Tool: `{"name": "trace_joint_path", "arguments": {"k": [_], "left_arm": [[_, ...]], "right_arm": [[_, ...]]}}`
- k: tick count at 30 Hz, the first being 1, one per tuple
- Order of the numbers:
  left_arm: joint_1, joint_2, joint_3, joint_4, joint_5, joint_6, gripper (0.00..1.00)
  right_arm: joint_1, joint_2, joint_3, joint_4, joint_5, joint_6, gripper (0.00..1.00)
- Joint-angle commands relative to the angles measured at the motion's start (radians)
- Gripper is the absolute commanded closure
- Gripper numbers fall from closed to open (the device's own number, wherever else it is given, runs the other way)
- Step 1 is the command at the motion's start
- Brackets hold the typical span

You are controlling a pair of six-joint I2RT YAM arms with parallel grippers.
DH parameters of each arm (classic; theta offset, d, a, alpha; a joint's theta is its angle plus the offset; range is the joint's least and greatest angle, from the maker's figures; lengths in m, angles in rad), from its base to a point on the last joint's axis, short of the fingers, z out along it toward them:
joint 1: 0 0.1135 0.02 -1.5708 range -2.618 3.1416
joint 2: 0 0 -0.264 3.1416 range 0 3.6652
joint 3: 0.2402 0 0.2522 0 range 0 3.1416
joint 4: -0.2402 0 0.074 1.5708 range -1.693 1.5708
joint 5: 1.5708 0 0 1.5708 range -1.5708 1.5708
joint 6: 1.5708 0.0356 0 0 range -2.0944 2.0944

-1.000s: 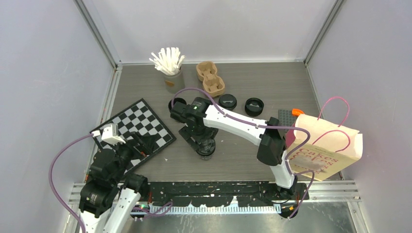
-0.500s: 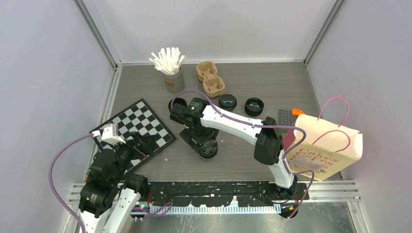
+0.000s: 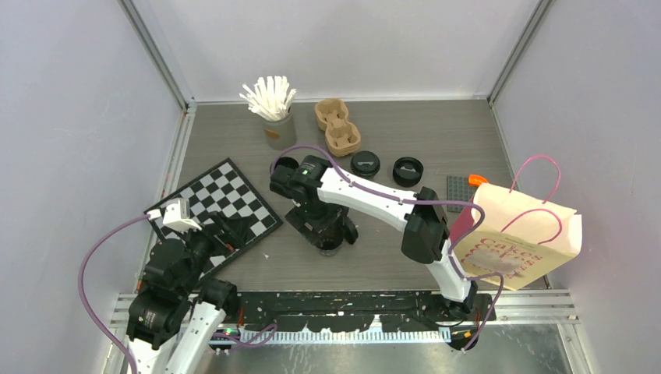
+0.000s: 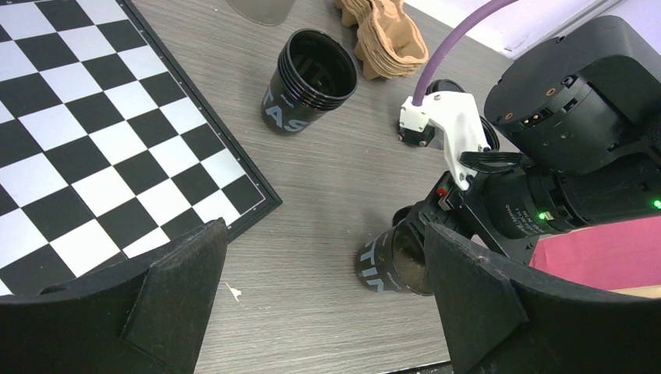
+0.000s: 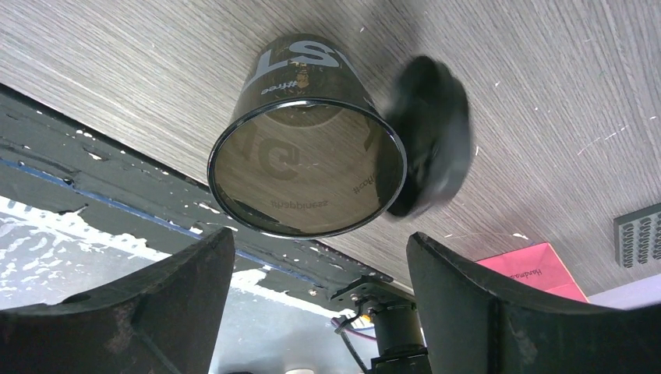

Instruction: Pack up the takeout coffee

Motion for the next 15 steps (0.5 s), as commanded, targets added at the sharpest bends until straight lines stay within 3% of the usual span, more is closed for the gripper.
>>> {"name": "trace_joint_path", "arguments": {"k": [1, 7, 15], "left_arm": [[-0.003, 0.001, 0.01, 0.019, -0.016, 0.016, 0.0], [-0.003, 0.008, 0.009, 0.02, -0.005, 0.017, 0.0], [-0.004, 0.021, 0.009, 0.022, 0.011, 0.021, 0.0]], "right_arm": [[-0.003, -0.016, 0.058, -0.021, -0.014, -0.018, 0.16], [-0.007, -0.161, -0.044, 0.089, 0.026, 0.015, 0.19], [-0.087, -0.398, -0.443, 0.347, 0.234, 0.053, 0.22]]}}
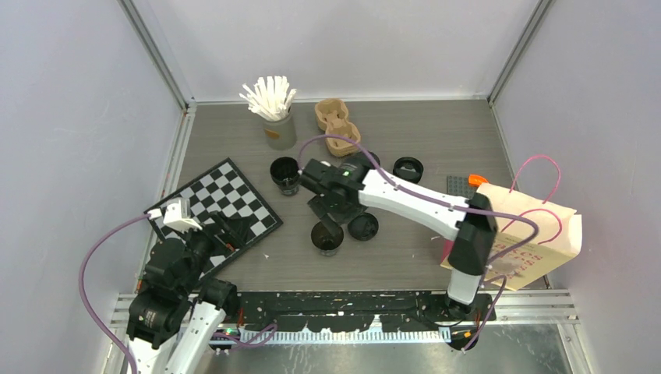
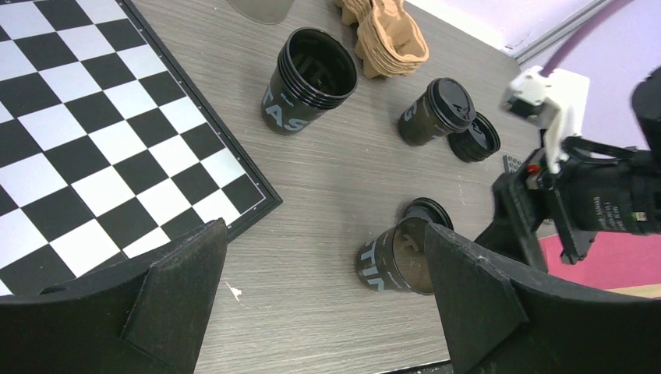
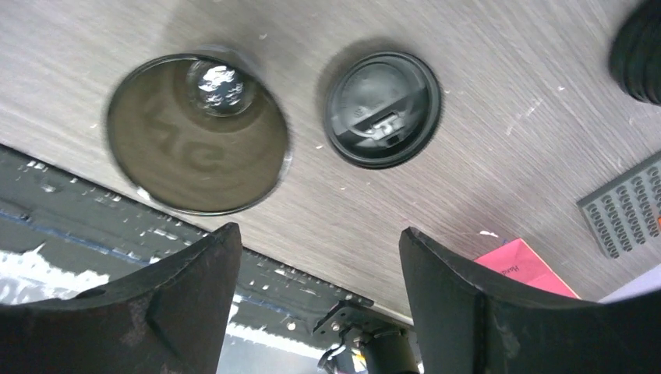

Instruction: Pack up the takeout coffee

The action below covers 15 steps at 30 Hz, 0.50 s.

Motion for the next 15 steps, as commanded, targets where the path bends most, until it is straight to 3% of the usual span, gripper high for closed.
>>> {"name": "trace_joint_path", "arguments": {"k": [1, 8, 15], "left_arm": [[-0.004, 0.02, 0.009, 0.023, 0.012, 0.018, 0.0], [-0.005, 0.029, 0.007, 0.026, 0.026, 0.021, 0.0], [-0.009, 0.041, 0.007, 0.026, 0.033, 0.024, 0.0]], "right_arm": [[-0.058, -0.146, -0.19, 0.19, 0.105, 0.02, 0.25], [-0.13, -0.343, -0.479, 0.467, 0.051, -0.041, 0.41], [-0.136, -0.521, -0.81, 0.776, -0.151, -0.435, 0.41]]}}
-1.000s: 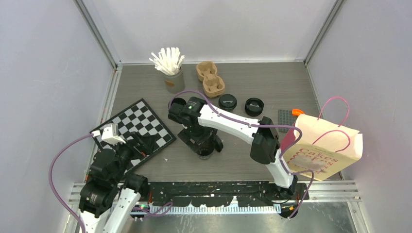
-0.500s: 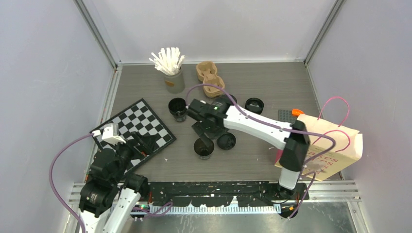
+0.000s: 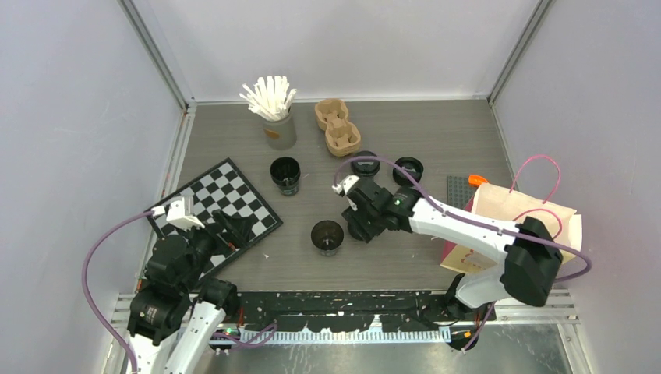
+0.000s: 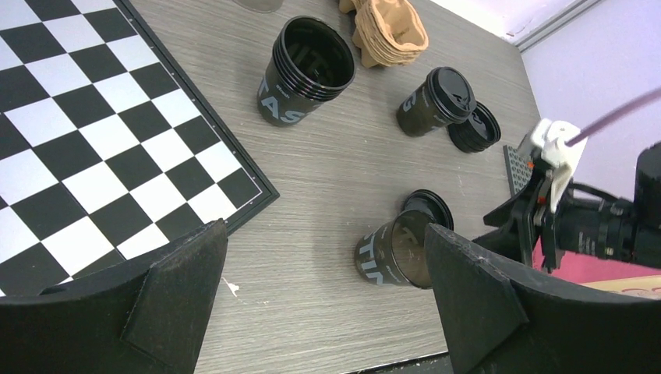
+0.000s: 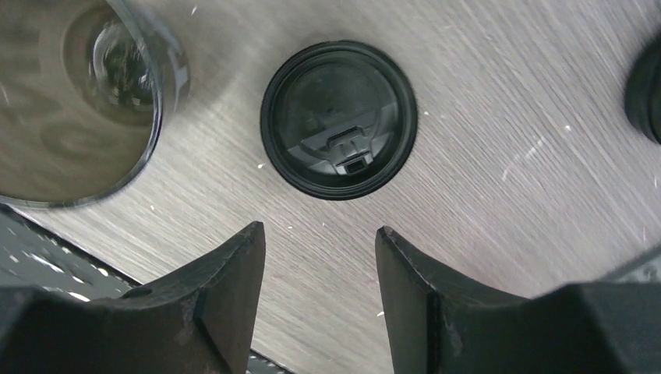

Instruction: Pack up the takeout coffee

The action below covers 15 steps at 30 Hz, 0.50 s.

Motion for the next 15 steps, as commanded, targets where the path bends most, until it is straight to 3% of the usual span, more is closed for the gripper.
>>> {"name": "trace_joint_path", "arguments": {"k": [1, 7, 15], "left_arm": [[-0.006, 0.018, 0.008, 0.026, 0.015, 0.021, 0.0], [-0.008, -0.006, 0.003, 0.03, 0.01, 0.022, 0.0], [-0.008, -0.003, 0.004, 0.033, 0.023, 0.025, 0.0]], "right_arm": [[-0.003, -0.131, -0.176, 0.28, -0.15, -0.314, 0.4], [-0.013, -0.191, -0.316, 0.355, -0.275, -0.596, 0.4], [-0.013, -0.075, -0.325, 0.461, -0.286, -0.724, 0.4]]}}
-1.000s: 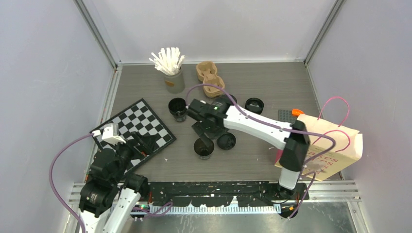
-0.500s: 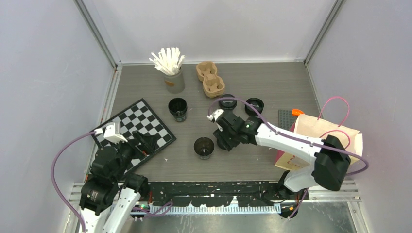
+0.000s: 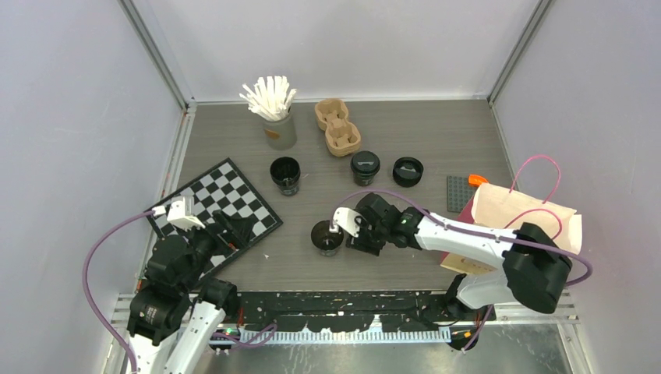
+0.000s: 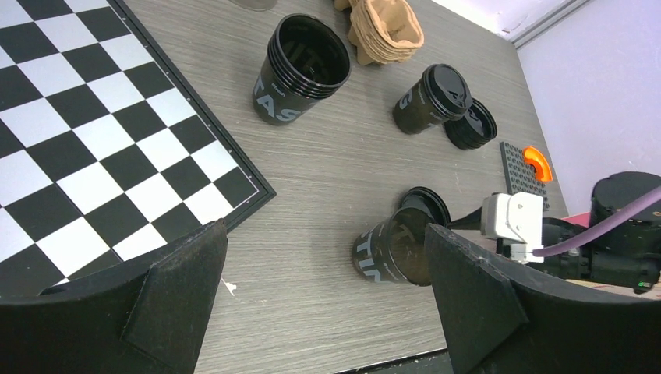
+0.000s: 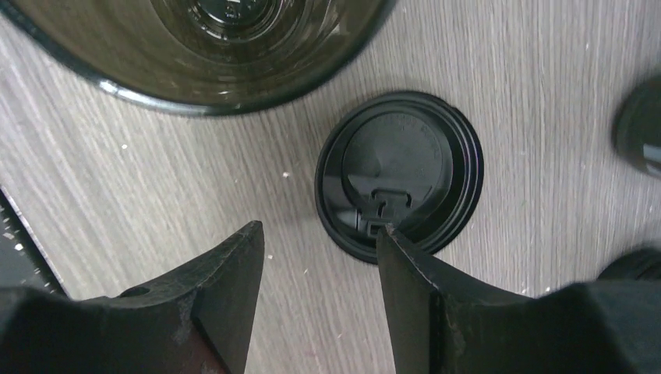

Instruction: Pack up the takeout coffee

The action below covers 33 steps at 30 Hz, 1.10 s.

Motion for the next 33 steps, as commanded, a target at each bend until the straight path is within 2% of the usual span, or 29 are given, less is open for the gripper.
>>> {"name": "trace_joint_path", "arguments": {"k": [1, 5, 11, 14, 17, 21, 25, 31, 33], "left_arm": [[-0.005, -0.006, 0.004, 0.033, 0.015, 0.025, 0.0], [-0.009, -0.008, 0.004, 0.033, 0.017, 0.026, 0.0], [-0.01, -0.01, 0.004, 0.033, 0.018, 0.026, 0.0], [-0.01, -0.01, 0.004, 0.035, 0.016, 0.028, 0.0], [-0.01, -0.011, 0.004, 0.035, 0.015, 0.029, 0.0], [-0.01, -0.02, 0.004, 0.035, 0.016, 0.03, 0.0], [-0.01, -0.022, 0.003, 0.042, 0.01, 0.041, 0.0], [-0.01, -0.025, -0.008, 0.101, 0.039, 0.096, 0.0], [-0.01, -0.006, 0.005, 0.105, 0.091, 0.113, 0.0]], "right_arm": [[-0.005, 0.069, 0.017, 0.113, -0.031, -0.13, 0.4], [-0.005, 0.129, 0.023, 0.125, -0.018, -0.169, 0.43], [-0.005, 0.148, -0.008, 0.175, 0.0, -0.174, 0.56], [-0.005, 0.124, -0.022, 0.206, 0.001, -0.147, 0.74], [-0.005, 0.074, -0.036, 0.203, -0.016, -0.106, 0.98], [-0.005, 0.011, -0.057, 0.188, -0.032, -0.054, 1.0], [-0.005, -0.071, -0.008, 0.116, -0.002, 0.087, 1.0], [-0.006, -0.192, 0.108, -0.014, -0.014, 0.372, 1.0], [-0.004, -0.209, 0.144, -0.042, -0.017, 0.484, 1.0]]}}
